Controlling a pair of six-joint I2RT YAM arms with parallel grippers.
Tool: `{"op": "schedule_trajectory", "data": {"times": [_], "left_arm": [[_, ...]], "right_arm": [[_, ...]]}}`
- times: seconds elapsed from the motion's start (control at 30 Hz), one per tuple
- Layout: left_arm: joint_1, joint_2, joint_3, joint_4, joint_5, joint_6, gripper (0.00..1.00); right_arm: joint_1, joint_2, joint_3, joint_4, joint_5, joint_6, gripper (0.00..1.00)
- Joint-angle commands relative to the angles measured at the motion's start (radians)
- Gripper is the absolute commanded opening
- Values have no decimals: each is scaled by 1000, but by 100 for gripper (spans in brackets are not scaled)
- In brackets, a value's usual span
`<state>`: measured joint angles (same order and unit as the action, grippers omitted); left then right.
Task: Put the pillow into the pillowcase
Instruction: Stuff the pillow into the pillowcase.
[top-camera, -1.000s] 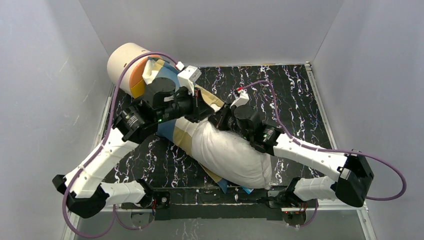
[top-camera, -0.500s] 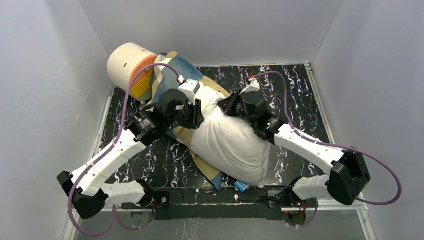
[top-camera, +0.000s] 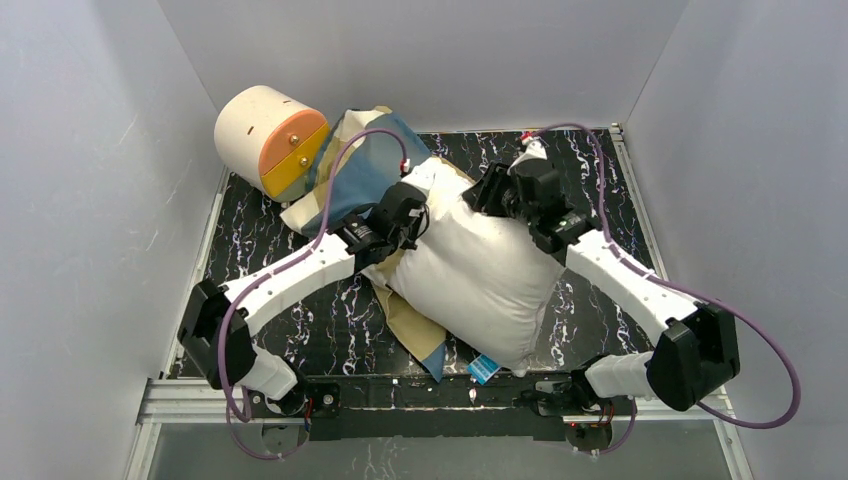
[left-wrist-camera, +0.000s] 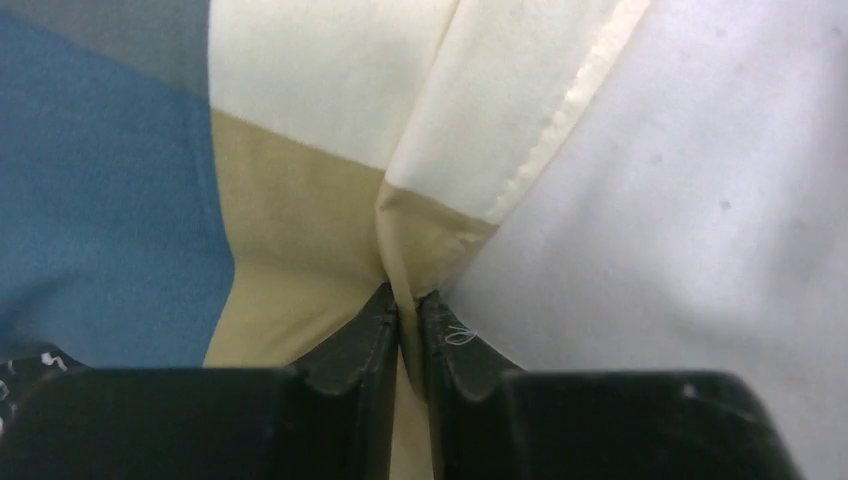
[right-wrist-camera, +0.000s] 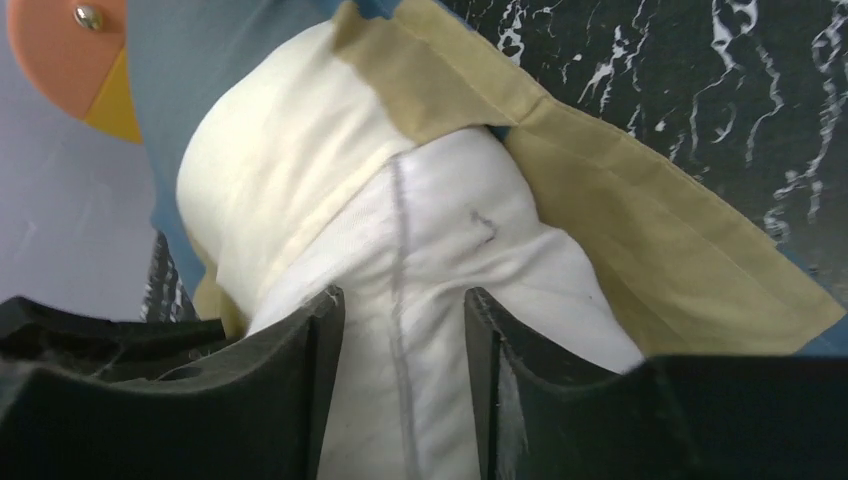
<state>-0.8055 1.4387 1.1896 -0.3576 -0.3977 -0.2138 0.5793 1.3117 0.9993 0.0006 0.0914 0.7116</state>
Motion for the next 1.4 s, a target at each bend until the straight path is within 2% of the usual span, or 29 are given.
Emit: {"op": "schedule_trajectory", "data": {"times": [0.0,0.1,0.13,0.23,0.37,0.5,0.53,0.57,0.63,0.67,0.77,0.9,0.97,1.03,1.1,1.23,1.37], "left_arm": [[3,-5,81,51,85,56,8],[4,-44,121,73,175,54,0],[4,-55,127,84,196,48,0],[4,-70,123,118,255,37,0],[3,-74,79,154,304,23,0],[3,-91,36,205,309,-42,1],[4,-89,40,207,309,-59,2],[4,-82,51,206,319,-70,3],[4,-66,81,203,361,-93,0],[3,-59,99,199,385,-108,0],[3,-57,132,208,469,-172,0],[4,-85,124,273,545,-294,0],[-12,-83,133,294,596,-321,0],[-28,-82,136,293,612,-329,0],[-37,-101,98,310,613,-344,0],[-62,-129,-28,454,659,-404,0],[-77,-115,-99,506,698,-425,0]], "right_arm": [[-26,-47,195,-364,-190,-288,64],[-27,-62,258,-490,-297,-444,81],[-27,-73,249,-489,-318,-472,83],[-26,-104,176,-414,-381,-578,87],[-5,-65,108,-326,-400,-705,98],[56,40,14,-152,-387,-769,97],[67,80,7,-116,-393,-757,93],[76,120,7,-77,-406,-741,84],[85,203,22,3,-413,-679,39],[85,233,25,69,-406,-634,28],[85,292,47,212,-346,-450,1],[80,254,32,312,-281,-47,1],[88,215,-35,459,-267,156,1],[94,198,-83,587,-226,279,1],[94,184,-67,589,-156,308,1],[93,151,-52,557,32,324,1],[82,117,-92,550,142,388,1]]}}
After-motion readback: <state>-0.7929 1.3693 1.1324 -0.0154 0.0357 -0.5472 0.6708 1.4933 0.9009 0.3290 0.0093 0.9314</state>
